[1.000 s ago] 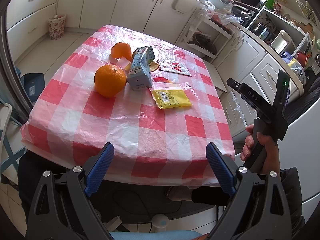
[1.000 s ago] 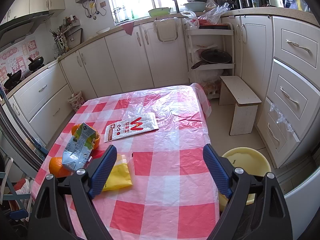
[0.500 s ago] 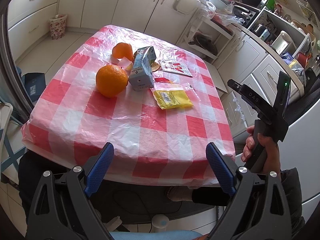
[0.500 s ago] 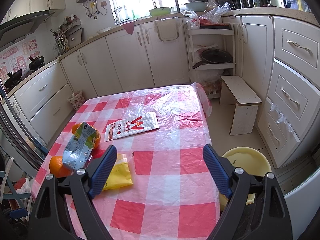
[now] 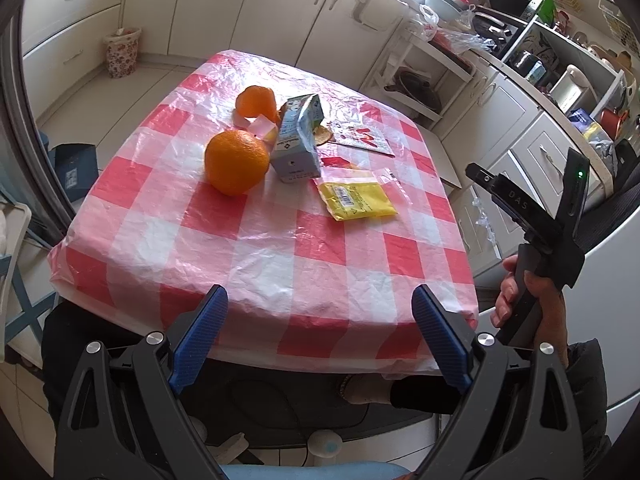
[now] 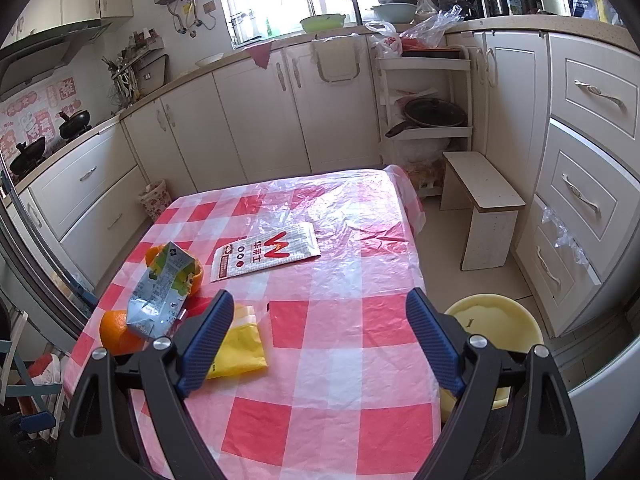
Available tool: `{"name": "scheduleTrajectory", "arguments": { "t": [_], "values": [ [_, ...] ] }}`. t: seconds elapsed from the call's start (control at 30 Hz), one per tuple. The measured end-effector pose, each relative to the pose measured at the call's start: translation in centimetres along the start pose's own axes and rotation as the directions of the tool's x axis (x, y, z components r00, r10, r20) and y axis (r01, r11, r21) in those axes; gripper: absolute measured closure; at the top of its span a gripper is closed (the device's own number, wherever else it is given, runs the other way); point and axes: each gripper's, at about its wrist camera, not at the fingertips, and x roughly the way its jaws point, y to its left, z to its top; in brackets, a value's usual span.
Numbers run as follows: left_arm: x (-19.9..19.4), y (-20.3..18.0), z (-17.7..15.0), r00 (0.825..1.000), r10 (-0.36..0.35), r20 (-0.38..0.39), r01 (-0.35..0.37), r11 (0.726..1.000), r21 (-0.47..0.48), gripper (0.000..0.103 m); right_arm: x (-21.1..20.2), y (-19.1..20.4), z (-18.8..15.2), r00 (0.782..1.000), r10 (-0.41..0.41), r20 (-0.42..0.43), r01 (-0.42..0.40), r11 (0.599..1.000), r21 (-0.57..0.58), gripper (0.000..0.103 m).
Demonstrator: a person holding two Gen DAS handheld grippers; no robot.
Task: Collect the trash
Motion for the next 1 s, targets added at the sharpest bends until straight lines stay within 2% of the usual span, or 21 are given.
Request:
{"name": "scheduleTrajectory", "arguments": {
  "t": [0.13,1.0],
  "values": [
    [0.0,0.9,0.2,1.000,0.007,-0.002,-0.007,1.000,-0.024,0.014,0.0,0.0,0.0,1.000,-0.001,-0.001,0.001,1.000,-0.001,0.019],
    [0.1,1.6,-0.3,1.000,0.019,-0.003,-0.019,0.999,-0.030,0.014,-0.3,0.4,-0.2,1.000,0.013,-0.019,-0.014,0.999,-0.030,0.017]
  ]
}}
